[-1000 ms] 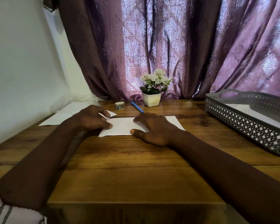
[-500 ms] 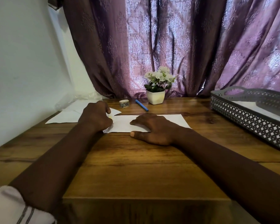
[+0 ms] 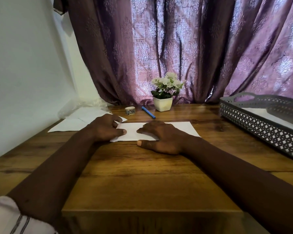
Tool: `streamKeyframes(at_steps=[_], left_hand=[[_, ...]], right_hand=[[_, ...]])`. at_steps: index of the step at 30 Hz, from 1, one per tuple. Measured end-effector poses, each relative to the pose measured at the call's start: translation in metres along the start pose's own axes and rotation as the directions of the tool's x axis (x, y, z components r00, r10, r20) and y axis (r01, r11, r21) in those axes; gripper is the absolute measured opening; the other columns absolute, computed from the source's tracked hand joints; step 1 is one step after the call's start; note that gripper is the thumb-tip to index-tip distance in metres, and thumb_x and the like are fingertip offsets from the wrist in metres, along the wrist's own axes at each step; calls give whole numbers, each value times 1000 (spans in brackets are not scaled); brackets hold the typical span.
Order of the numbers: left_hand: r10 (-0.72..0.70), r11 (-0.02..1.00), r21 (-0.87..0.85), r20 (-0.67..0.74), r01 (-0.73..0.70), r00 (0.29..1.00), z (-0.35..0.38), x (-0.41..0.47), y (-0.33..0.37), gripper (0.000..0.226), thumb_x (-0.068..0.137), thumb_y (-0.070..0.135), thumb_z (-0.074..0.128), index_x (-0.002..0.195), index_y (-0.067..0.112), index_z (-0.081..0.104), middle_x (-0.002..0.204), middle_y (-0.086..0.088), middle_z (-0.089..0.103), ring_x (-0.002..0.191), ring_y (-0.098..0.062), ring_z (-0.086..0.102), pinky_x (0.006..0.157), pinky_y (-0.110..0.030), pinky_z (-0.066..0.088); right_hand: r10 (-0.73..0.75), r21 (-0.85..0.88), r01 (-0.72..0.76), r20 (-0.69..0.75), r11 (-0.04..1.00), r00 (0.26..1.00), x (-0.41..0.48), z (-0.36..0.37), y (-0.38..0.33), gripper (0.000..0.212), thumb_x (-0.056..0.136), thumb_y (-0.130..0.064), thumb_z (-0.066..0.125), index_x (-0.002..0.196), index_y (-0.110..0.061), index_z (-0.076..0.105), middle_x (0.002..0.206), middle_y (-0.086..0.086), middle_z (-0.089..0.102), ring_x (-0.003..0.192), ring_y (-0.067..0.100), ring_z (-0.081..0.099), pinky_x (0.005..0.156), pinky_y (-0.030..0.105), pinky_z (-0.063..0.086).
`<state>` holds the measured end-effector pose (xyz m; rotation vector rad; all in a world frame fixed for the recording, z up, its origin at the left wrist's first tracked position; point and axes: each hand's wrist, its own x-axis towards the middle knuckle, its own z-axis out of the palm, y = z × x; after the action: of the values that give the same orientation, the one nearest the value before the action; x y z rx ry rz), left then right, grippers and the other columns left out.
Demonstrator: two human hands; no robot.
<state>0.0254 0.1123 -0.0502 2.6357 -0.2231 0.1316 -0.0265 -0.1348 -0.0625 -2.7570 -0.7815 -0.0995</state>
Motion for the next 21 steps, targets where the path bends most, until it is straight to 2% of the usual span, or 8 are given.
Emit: streamKeyframes(at_steps=[3, 5, 8, 11, 13, 16, 19, 21], left_hand=[[36, 999, -44, 93, -32, 995, -7, 8, 0, 65, 79, 45, 85, 136, 24, 62, 118, -3, 66, 111, -20, 64, 105, -39, 50], [48, 998, -52, 193, -38, 980, -18, 13, 0, 68, 78, 45, 85, 138, 20, 62, 113, -2, 66, 105, -17, 64, 97, -35, 53], [86, 948, -315, 412, 52, 907, -40, 18, -11, 97, 51, 54, 97, 133, 14, 65, 91, -4, 68, 73, -9, 62, 66, -23, 53], [112, 838, -521, 456, 162, 883, -46, 25, -29, 120, 28, 47, 104, 134, 11, 63, 86, -3, 72, 69, -9, 66, 61, -21, 56], [99, 884, -452, 433, 120, 896, -43, 28, -27, 125, 23, 49, 104, 136, 17, 61, 90, -5, 71, 64, -9, 63, 57, -21, 53], [102, 984, -178, 432, -26, 896, -36, 29, -13, 123, 30, 61, 98, 141, 26, 56, 99, -12, 64, 67, -16, 56, 55, -25, 47], [38, 993, -117, 425, 14, 904, -37, 27, -4, 88, 61, 43, 93, 140, 28, 56, 103, -9, 64, 75, -17, 58, 59, -26, 48], [24, 990, -136, 435, 40, 900, -37, 24, -2, 77, 65, 35, 92, 133, 27, 57, 104, -9, 62, 78, -18, 58, 60, -27, 48]], right_hand=[[-5, 7, 5, -11, 1000, 1000, 0, 0, 0, 66, 94, -70, 48, 152, -39, 44, 161, -7, 39, 151, 14, 27, 124, 43, 24], [-14, 12, 14, -21, 1000, 1000, 1, 1, 1, 65, 94, -69, 50, 151, -40, 45, 161, -7, 39, 151, 13, 27, 124, 41, 23], [-26, 9, 26, -29, 1000, 999, 3, 2, 4, 64, 93, -72, 49, 149, -43, 46, 159, -11, 40, 150, 11, 28, 124, 42, 24], [-30, 24, 32, -55, 999, 998, 10, 2, 9, 59, 94, -72, 46, 144, -42, 51, 153, -15, 46, 145, 10, 34, 122, 43, 28], [-31, 40, 35, -102, 999, 994, 14, 2, 12, 51, 97, -68, 44, 139, -41, 57, 148, -16, 52, 141, 9, 38, 120, 45, 31], [31, 73, -19, -175, 997, 984, 19, 5, 18, 47, 98, -64, 48, 137, -39, 57, 147, -14, 53, 141, 10, 39, 119, 47, 32], [129, -38, -137, -155, 990, 979, 22, 8, 22, 66, 92, -73, 47, 150, -42, 40, 160, -8, 38, 148, 17, 31, 121, 49, 25], [185, -38, -190, -108, 981, 977, 22, 7, 24, 74, 90, -77, 47, 154, -43, 32, 164, -6, 33, 150, 20, 29, 121, 50, 23]])
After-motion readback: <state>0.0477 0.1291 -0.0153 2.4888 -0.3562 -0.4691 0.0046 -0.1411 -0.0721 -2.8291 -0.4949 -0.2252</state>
